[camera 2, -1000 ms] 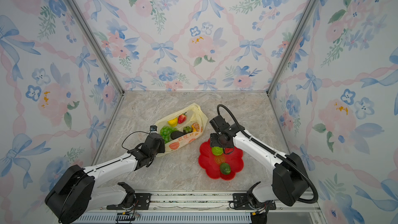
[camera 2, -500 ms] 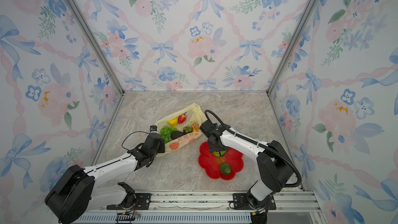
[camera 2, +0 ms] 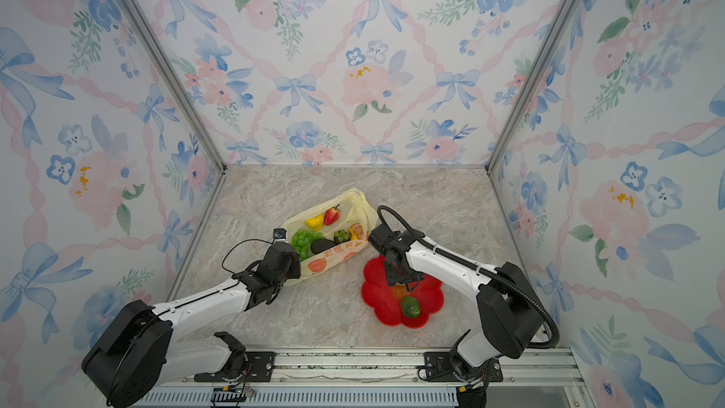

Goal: Take fruits out of the plastic bag
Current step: Move the fruit to the plate, then pick up the fruit from the plastic bag.

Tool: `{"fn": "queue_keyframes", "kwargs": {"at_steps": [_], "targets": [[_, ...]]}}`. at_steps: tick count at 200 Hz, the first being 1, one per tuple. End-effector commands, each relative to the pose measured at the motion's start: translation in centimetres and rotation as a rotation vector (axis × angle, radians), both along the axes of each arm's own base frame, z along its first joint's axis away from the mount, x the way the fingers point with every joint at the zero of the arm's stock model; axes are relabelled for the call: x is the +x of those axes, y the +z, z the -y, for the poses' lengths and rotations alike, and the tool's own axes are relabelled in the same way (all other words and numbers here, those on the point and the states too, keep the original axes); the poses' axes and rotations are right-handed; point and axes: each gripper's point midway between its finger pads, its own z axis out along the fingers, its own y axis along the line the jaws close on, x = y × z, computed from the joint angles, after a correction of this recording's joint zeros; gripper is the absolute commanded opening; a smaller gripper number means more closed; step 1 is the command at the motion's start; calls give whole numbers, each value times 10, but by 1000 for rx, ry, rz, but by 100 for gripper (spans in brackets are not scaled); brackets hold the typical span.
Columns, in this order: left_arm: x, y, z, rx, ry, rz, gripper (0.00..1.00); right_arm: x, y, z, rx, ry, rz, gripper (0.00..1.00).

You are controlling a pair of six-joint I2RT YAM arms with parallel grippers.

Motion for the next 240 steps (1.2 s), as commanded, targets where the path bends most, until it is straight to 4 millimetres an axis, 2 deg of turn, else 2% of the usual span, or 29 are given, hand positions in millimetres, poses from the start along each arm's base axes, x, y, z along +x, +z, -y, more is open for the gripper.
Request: {"fn": "queue_keyframes", "kwargs": {"at_steps": [1, 26, 45, 76, 104, 108, 133, 178, 213, 240], "targets": [[1, 1, 3, 17, -20, 2, 0, -7, 5, 0, -2, 3, -13, 63], [1, 1, 3, 16, -20, 4, 0, 2, 18, -8, 17, 16, 25, 64], [1, 1, 3, 15, -20, 4, 0, 13, 33, -25, 57, 46, 80, 65], [1, 1, 4, 13, -20, 4, 0, 36, 59, -66, 137, 108, 167, 65], [0, 1, 4, 13, -21, 4, 0, 51, 75, -118, 237, 186, 215, 64], [0, 1, 4, 13, -21, 3, 0, 53, 69, -125, 230, 195, 206, 64], [0, 2, 4, 12, -22, 7, 0, 68, 68, -157, 236, 238, 224, 64], [0, 3, 5, 8, -27, 7, 0, 90, 62, -194, 272, 264, 243, 56], [0, 3, 5, 7, -29, 8, 0, 114, 57, -198, 226, 247, 263, 47], [0, 4, 5, 5, -28, 10, 0, 127, 51, -203, 272, 221, 239, 40]]}}
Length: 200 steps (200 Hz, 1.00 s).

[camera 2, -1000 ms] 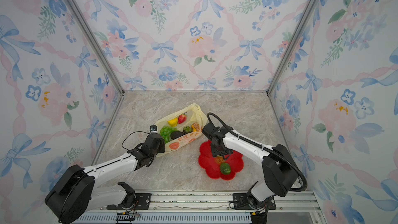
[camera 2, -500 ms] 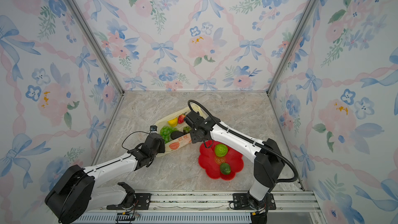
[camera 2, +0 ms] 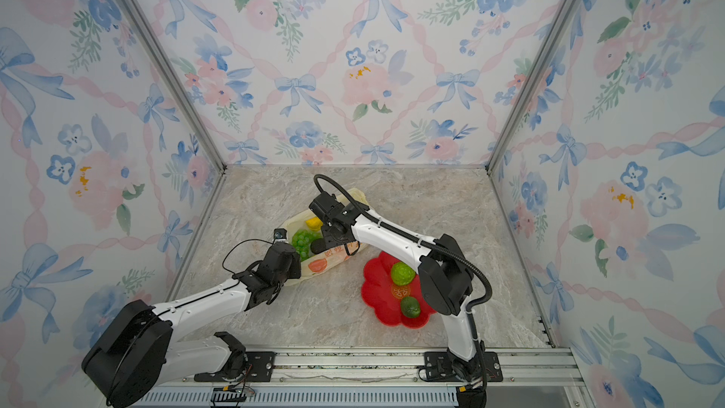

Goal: Take fruits out of the plastic bag
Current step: Pick up the fruit from the plastic bag.

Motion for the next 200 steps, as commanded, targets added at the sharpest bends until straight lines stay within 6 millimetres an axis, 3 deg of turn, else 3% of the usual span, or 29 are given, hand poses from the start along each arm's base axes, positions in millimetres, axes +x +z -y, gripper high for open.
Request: {"fn": "queue_keyframes", "kwargs": {"at_steps": [1, 90, 200], "targets": [[0, 4, 3, 7, -23, 10, 0, 14, -5, 0, 17, -24, -19, 40], [0, 3, 3, 9, -23, 8, 0, 42, -34, 5, -3, -68, -68, 30], [1, 3, 3, 14, -21, 7, 0, 46, -49, 5, -20, -70, -94, 15]]}}
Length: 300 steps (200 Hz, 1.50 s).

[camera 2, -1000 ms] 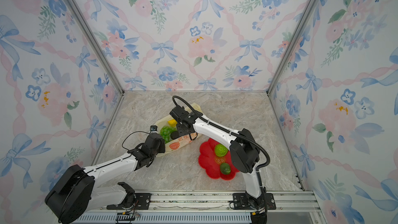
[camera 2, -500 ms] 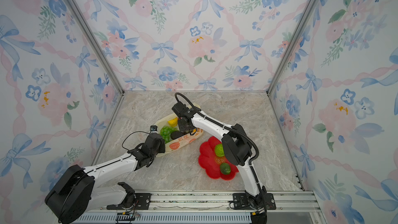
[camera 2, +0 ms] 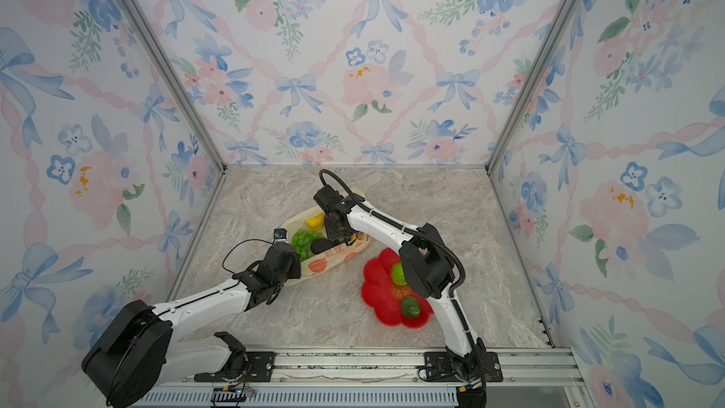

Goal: Take fruits out of the plastic bag
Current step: Pick up the fruit from the plastic bag, then place the fruit on the plate.

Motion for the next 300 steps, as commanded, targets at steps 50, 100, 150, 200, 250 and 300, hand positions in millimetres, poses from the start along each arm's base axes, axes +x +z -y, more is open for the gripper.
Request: {"fn": "queue_keyframes", "kwargs": {"at_steps": [50, 100, 150, 200, 250, 300], "targets": [[1, 3, 3, 15, -22, 6, 0, 3, -1, 5, -12, -7, -14, 9], [1, 3, 3, 14, -20, 6, 0, 3, 14, 4, 3, 2, 9, 7], [1, 2, 2, 15, -19, 5, 0, -4, 56, 7, 24, 29, 69, 7], [1, 2, 3, 16, -23, 3, 0, -28, 101, 23, 50, 56, 119, 7], [1, 3, 3, 14, -26, 7, 0, -68, 126, 65, 39, 41, 138, 7], [0, 3, 4, 14, -29, 6, 0, -118, 126, 112, -40, 29, 119, 6]]}}
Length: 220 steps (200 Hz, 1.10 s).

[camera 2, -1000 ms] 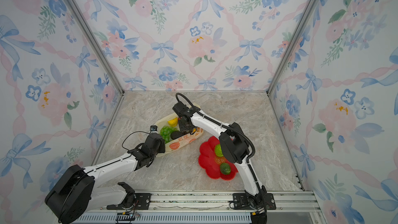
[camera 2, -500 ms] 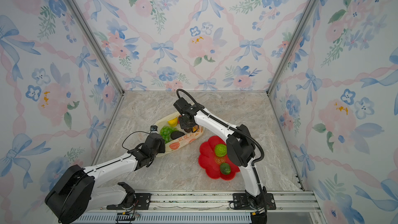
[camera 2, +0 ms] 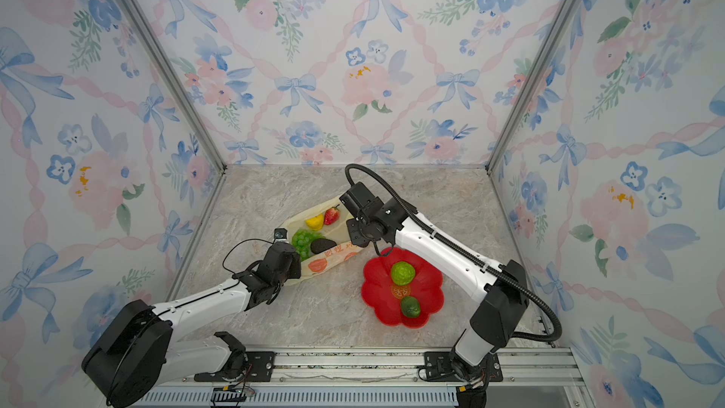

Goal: Take fruits out of the plastic bag
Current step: Place the fruit on the plate.

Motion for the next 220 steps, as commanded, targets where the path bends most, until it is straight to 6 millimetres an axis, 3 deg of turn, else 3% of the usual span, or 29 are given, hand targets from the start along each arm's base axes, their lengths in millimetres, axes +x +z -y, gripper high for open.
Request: {"fn": "queue_keyframes", "kwargs": {"at_steps": [1, 55, 120, 154, 220], "targets": [[0, 3, 4, 6, -21, 5, 0, -26, -5, 28, -78, -24, -25, 6], [1, 2, 3, 13, -17, 1, 0, -75, -42, 68, -145, -84, -115, 6], [1, 1, 4, 10, -22, -4, 0, -114, -82, 77, -176, -95, -232, 5], [0, 1, 4, 9, -22, -1, 0, -122, -99, 78, -218, -96, -249, 5], [1, 0, 6, 6, -27, -8, 0, -119, -115, 85, -228, -128, -207, 4]]}}
